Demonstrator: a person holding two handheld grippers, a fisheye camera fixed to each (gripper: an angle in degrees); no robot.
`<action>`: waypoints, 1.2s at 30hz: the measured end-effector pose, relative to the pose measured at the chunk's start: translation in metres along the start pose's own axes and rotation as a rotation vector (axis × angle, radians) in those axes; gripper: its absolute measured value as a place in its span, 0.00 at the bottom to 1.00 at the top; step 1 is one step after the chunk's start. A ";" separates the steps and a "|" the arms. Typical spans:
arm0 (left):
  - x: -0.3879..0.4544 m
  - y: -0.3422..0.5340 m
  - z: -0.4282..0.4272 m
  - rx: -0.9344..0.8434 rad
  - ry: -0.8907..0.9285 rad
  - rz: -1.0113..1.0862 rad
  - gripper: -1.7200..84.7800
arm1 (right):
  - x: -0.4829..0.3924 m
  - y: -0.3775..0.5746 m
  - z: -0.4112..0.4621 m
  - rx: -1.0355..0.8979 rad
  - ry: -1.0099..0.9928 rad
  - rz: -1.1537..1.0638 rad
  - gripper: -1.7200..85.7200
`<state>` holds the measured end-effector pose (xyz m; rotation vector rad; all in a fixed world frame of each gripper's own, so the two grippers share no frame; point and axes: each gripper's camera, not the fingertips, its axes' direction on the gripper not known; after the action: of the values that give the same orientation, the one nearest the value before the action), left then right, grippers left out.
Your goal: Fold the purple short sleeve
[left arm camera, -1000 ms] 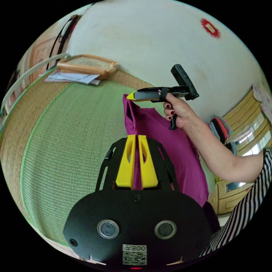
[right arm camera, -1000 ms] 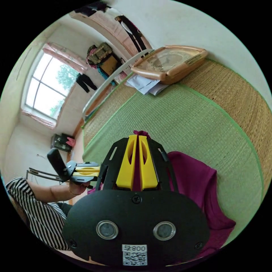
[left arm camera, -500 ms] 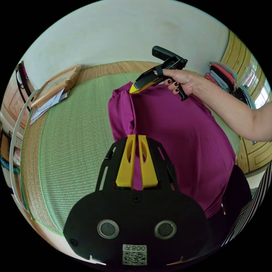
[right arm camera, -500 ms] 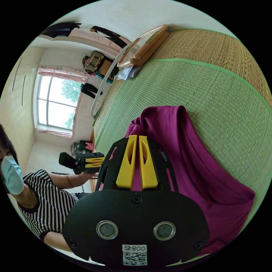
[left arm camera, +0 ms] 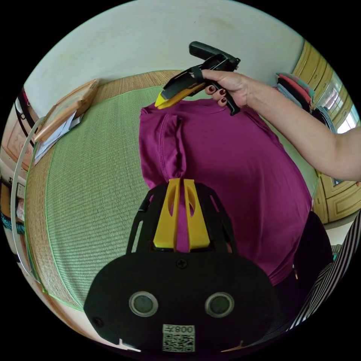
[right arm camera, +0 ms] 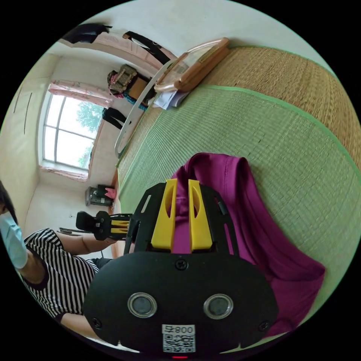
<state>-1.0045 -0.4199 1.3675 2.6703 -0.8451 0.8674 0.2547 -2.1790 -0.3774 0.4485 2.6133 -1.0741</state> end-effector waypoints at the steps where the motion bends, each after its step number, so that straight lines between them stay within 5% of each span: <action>1: 0.001 0.000 -0.001 0.003 0.004 -0.001 0.04 | 0.000 -0.002 0.003 -0.002 0.000 -0.002 0.09; 22: -0.003 0.002 -0.008 0.032 0.035 -0.035 0.03 | -0.009 -0.033 0.023 -0.040 0.028 0.009 0.03; 36: -0.029 -0.001 0.005 0.051 0.035 -0.094 0.02 | -0.028 0.038 -0.030 0.037 -0.008 -0.013 0.02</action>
<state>-1.0205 -0.4078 1.3466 2.7056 -0.6926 0.9217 0.2907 -2.1369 -0.3705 0.4352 2.5966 -1.1279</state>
